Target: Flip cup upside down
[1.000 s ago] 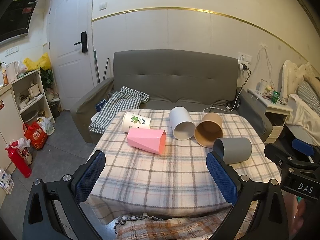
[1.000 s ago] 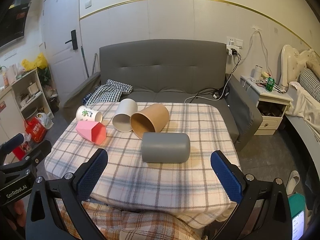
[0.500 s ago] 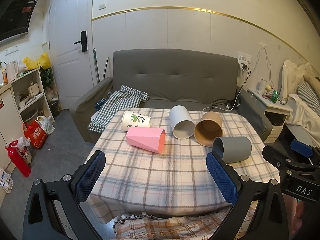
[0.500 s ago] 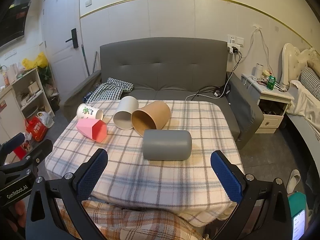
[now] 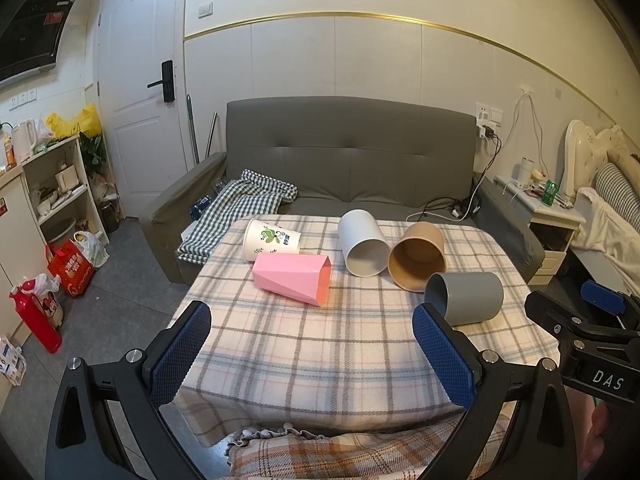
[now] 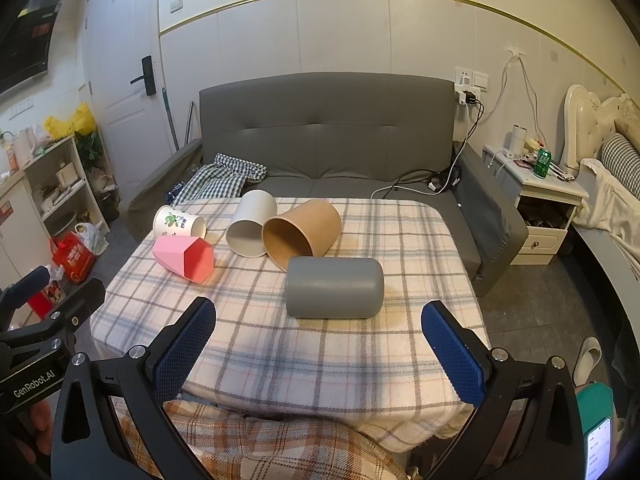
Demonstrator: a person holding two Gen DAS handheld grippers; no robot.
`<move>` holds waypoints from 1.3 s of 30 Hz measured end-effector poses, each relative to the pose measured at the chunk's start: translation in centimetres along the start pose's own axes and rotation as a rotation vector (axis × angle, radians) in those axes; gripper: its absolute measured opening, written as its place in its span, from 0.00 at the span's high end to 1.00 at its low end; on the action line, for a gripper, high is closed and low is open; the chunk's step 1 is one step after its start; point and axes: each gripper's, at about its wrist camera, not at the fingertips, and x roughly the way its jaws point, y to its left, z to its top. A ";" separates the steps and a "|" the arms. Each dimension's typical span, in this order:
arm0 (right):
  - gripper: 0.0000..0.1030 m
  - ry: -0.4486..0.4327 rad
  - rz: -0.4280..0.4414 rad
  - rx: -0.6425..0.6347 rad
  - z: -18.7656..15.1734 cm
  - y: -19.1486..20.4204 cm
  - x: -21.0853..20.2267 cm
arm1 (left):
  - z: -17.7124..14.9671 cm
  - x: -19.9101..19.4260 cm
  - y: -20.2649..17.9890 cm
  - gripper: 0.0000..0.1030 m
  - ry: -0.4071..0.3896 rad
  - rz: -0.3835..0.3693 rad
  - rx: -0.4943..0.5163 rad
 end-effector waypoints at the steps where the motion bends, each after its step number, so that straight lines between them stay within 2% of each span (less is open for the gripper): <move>1: 0.00 0.000 0.000 0.000 0.0 0.0 0.0 | 0.0 0.0 0.0 0.00 0.000 0.000 0.000; 15: 0.00 0.008 -0.004 0.011 -0.4 -0.4 -0.2 | -1.0 -0.1 -1.1 0.00 0.006 -0.006 0.009; 22: 0.00 0.027 -0.025 0.033 0.3 -1.8 -0.2 | 0.1 1.4 -2.6 0.00 0.053 -0.043 0.030; 32: 0.00 0.096 -0.056 0.101 1.7 -5.3 3.2 | 3.0 7.0 -6.7 0.00 0.149 -0.133 0.128; 39: 0.00 0.118 -0.083 0.126 4.6 -8.6 7.6 | 5.5 13.2 -10.8 0.00 0.204 -0.185 0.211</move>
